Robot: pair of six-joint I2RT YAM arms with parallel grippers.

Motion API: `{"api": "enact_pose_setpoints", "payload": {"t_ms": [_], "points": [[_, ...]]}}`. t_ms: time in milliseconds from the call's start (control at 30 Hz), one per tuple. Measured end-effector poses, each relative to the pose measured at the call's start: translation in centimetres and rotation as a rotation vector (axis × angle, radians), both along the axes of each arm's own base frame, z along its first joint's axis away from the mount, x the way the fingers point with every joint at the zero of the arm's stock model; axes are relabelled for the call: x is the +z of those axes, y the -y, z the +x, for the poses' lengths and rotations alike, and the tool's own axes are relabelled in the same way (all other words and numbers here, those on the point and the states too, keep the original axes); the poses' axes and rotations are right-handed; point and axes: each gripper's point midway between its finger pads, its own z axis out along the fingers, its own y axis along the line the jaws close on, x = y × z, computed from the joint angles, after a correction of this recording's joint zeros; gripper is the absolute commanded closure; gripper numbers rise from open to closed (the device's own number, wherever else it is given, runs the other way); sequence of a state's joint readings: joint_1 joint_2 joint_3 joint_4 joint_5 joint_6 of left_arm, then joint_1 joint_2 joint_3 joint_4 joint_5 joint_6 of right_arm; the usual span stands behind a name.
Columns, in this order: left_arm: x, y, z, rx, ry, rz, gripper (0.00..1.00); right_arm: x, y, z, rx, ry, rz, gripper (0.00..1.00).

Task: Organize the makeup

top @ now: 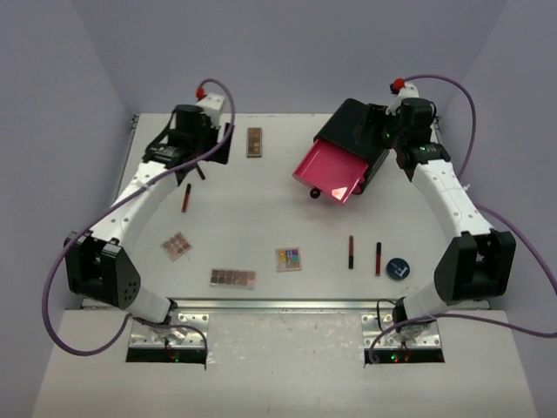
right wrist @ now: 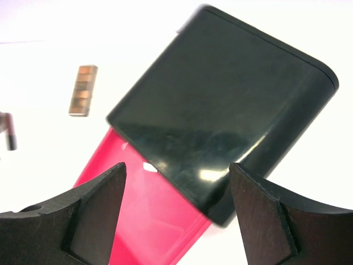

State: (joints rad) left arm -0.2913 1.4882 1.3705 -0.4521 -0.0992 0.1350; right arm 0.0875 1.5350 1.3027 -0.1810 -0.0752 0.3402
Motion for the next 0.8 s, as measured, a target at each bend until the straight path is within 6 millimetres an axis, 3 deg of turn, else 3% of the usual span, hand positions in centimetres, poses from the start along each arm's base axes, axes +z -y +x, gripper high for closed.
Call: {"api": "enact_pose_setpoints", "payload": {"t_ms": [67, 167, 333, 500, 633, 800], "points": [[-1.5, -5.5, 0.0, 0.095, -0.037, 0.008, 0.25, 1.3, -0.4, -0.8, 0.022, 0.031, 0.013, 0.24], [-4.3, -9.9, -0.2, 0.172, -0.109, 0.015, 0.34, 2.1, -0.7, -2.0, 0.041, 0.055, 0.025, 0.24], [-10.2, -10.6, 1.5, 0.188, -0.231, 0.033, 0.37, 1.0, -0.9, -3.4, 0.050, 0.040, 0.028, 0.24], [-15.9, -11.7, 0.4, 0.200, -0.368, 0.041, 0.40, -0.6, -0.7, -4.8, 0.049, 0.013, 0.026, 0.24], [-18.4, -13.8, -1.4, 0.240, -0.433, 0.065, 0.43, -0.4, -0.7, -5.4, 0.046, 0.025, 0.033, 0.24], [-19.9, -14.8, -1.5, 0.258, -0.449, 0.072, 0.47, -0.2, -0.8, -5.4, 0.046, 0.032, 0.042, 0.25]]}}
